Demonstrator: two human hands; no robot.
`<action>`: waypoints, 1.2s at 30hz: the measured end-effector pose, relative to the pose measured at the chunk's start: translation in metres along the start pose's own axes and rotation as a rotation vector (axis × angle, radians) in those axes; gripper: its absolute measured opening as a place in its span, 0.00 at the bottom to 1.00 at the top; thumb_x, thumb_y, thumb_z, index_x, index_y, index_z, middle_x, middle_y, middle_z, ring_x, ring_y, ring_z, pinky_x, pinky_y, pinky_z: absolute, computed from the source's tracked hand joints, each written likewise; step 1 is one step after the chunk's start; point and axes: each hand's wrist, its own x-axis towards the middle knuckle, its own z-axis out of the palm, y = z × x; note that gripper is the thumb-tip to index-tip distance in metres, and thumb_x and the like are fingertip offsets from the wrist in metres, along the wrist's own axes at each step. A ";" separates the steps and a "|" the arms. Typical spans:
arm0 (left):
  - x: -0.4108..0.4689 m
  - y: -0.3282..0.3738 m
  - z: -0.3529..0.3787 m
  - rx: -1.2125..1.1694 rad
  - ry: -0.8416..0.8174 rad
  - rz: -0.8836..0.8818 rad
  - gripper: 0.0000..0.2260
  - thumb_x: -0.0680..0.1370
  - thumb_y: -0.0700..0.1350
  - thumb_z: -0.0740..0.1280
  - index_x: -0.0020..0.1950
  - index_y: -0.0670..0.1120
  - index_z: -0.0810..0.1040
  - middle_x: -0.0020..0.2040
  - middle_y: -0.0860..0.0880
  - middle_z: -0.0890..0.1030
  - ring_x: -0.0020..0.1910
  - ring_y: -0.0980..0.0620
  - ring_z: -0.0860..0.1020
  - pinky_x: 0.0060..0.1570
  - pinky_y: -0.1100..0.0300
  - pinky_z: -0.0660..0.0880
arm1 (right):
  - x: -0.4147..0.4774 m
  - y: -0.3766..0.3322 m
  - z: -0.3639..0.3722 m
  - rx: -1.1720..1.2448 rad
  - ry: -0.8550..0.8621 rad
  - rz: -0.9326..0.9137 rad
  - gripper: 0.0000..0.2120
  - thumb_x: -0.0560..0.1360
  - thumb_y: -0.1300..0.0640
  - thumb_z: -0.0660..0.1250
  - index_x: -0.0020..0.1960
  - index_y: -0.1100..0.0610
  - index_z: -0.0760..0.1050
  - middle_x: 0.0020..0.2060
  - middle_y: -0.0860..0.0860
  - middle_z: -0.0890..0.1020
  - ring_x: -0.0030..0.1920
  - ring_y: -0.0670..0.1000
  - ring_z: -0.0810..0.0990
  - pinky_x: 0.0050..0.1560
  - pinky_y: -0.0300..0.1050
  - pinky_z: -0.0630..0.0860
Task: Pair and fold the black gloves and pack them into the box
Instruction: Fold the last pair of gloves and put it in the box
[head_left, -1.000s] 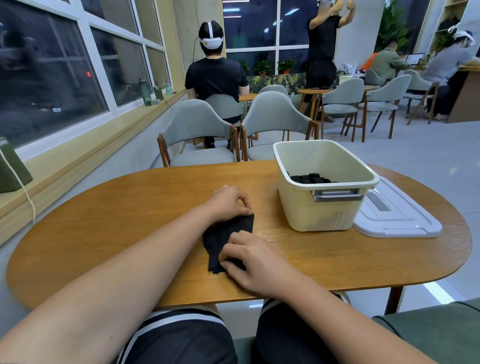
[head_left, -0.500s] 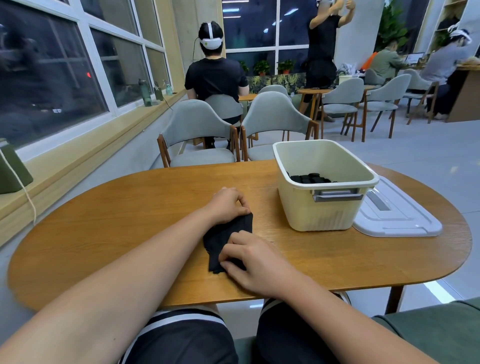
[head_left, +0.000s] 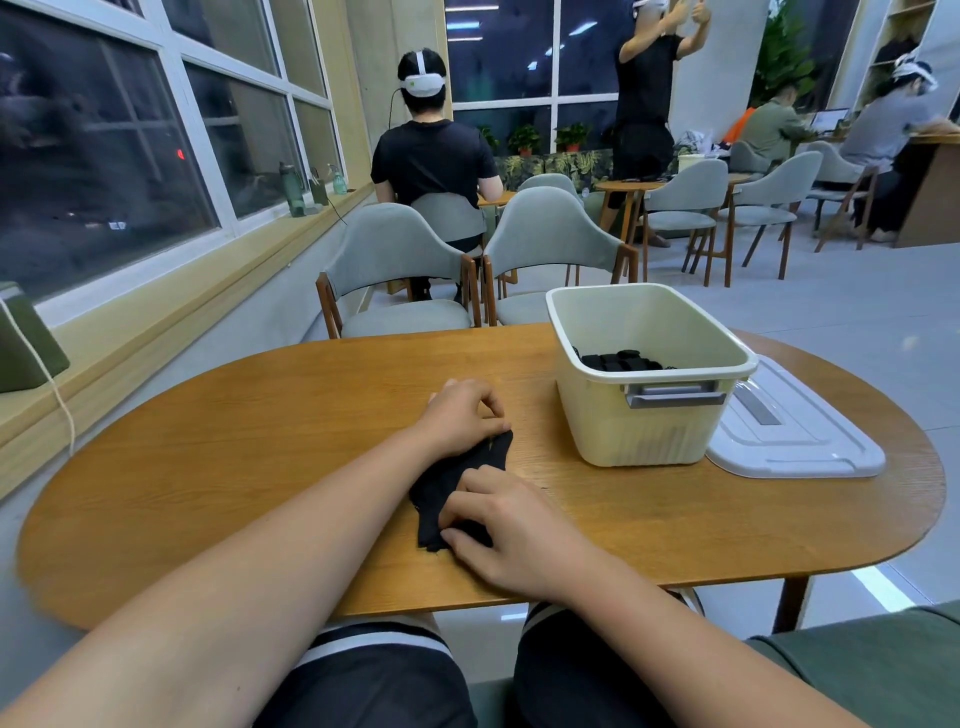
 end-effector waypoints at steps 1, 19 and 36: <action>-0.002 -0.002 -0.002 -0.015 0.024 -0.001 0.06 0.79 0.56 0.75 0.50 0.58 0.81 0.53 0.62 0.79 0.66 0.50 0.72 0.70 0.44 0.69 | 0.000 0.000 0.000 0.005 -0.001 0.000 0.06 0.81 0.48 0.69 0.54 0.49 0.82 0.47 0.45 0.76 0.51 0.49 0.75 0.50 0.51 0.76; -0.134 -0.038 -0.037 -0.080 0.144 0.177 0.04 0.80 0.47 0.74 0.51 0.57 0.84 0.50 0.62 0.81 0.55 0.59 0.76 0.57 0.54 0.76 | 0.000 0.000 -0.005 0.062 0.024 0.066 0.07 0.79 0.49 0.69 0.52 0.51 0.83 0.46 0.45 0.77 0.50 0.46 0.74 0.53 0.44 0.73; -0.190 -0.018 -0.031 -0.163 0.067 0.277 0.07 0.74 0.55 0.78 0.49 0.58 0.83 0.49 0.59 0.79 0.47 0.54 0.79 0.48 0.53 0.78 | -0.002 -0.001 -0.009 0.112 -0.028 0.089 0.04 0.77 0.50 0.72 0.49 0.49 0.83 0.44 0.42 0.77 0.48 0.44 0.75 0.50 0.41 0.73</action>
